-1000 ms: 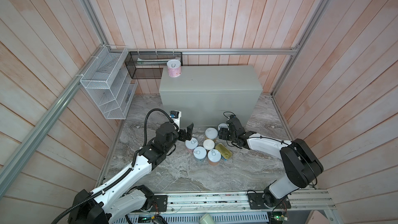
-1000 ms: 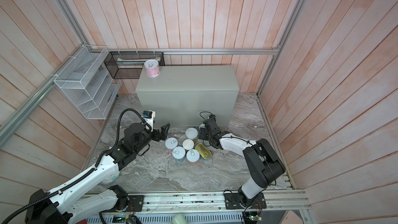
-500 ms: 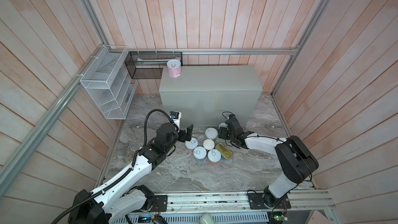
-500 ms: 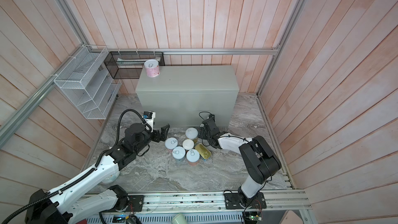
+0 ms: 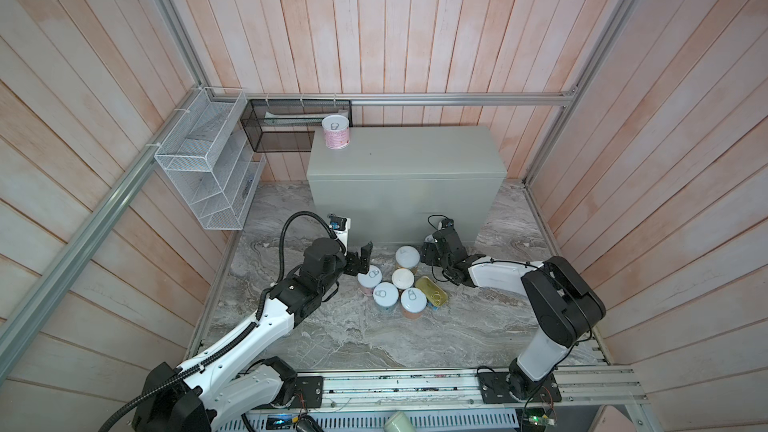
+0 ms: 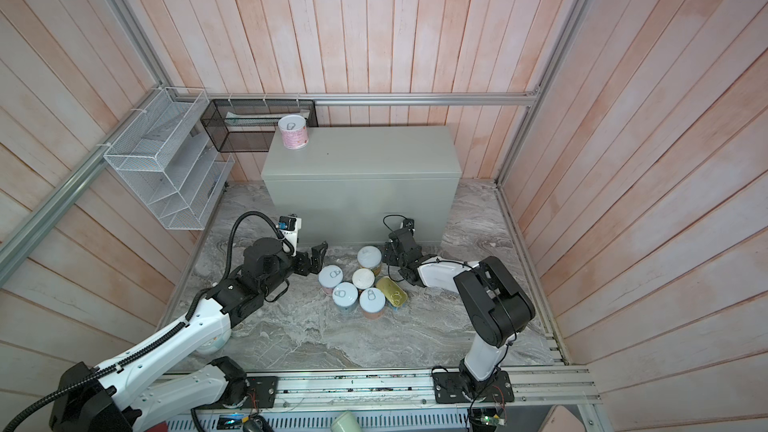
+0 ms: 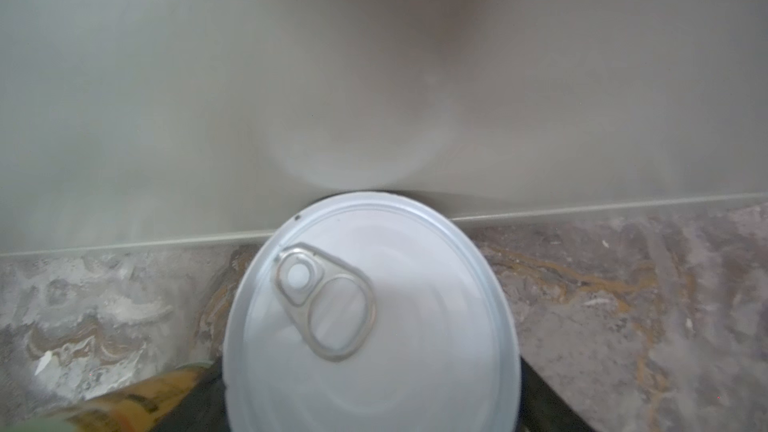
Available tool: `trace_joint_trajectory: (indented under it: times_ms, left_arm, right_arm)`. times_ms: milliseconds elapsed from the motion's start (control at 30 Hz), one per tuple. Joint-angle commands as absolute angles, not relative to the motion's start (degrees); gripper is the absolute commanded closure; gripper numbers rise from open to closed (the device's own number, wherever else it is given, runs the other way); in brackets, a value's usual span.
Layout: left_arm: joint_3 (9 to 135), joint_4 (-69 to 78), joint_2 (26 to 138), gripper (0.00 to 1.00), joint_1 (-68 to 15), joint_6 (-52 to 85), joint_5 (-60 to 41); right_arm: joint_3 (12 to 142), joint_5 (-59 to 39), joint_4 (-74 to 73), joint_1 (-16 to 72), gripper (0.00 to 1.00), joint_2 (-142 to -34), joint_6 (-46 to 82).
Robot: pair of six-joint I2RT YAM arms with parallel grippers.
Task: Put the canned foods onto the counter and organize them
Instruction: 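Close the right gripper around the teal-labelled white-lidded can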
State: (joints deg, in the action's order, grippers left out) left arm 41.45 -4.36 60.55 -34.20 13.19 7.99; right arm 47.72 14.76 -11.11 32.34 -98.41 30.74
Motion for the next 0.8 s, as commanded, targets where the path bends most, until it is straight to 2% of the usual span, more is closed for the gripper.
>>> trace_joint_trajectory:
  times_ms: [0, 400, 767]
  left_arm:
    - [42.45, -5.10, 61.07, 0.00, -34.45, 13.80, 9.19]
    - [42.31, -5.02, 61.29, 0.00, -34.54, 14.34, 8.53]
    - [41.48, -4.53, 61.18, 0.00, -34.54, 14.77, 7.75]
  right_arm:
    - [46.89, 15.73, -12.27, 32.38, 0.30, -98.94, 30.80]
    - [43.32, 15.80, -14.03, 32.41, 0.36, -93.46, 29.78]
    - [37.79, 17.22, -9.98, 32.39, 0.36, -85.92, 31.44]
